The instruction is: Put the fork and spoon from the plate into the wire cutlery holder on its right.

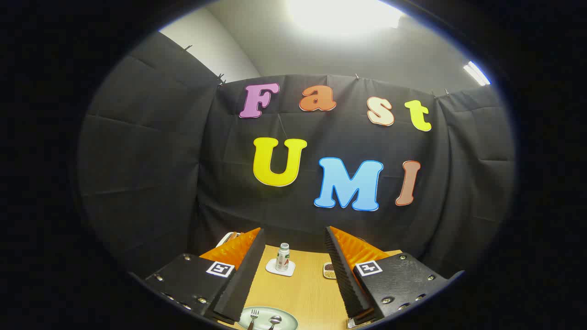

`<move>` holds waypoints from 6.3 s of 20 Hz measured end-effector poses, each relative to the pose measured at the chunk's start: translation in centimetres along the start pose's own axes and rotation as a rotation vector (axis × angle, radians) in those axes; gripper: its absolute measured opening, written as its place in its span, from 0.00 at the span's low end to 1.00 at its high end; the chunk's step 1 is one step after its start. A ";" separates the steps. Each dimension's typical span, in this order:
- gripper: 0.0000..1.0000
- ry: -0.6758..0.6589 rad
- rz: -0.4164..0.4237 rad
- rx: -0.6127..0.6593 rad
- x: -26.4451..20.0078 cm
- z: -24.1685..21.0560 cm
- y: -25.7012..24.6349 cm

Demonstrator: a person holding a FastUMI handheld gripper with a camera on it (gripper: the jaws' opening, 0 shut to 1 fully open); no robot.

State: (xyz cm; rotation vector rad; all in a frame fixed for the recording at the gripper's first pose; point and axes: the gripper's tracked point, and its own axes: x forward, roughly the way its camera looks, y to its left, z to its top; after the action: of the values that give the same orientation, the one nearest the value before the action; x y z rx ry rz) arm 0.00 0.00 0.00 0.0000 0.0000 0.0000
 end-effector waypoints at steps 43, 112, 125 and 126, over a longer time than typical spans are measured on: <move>0.82 0.688 0.025 0.101 -0.7 -29.9 4.2; 0.07 0.787 -0.339 0.196 -0.3 -31.9 -9.4; 0.07 0.877 -0.566 0.325 -5.8 -36.0 -17.3; 0.07 0.890 -0.575 0.332 -6.3 -36.4 -17.6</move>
State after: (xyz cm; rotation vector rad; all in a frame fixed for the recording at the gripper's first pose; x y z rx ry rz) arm -6.26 -17.59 -36.40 0.3318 0.8897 -0.5750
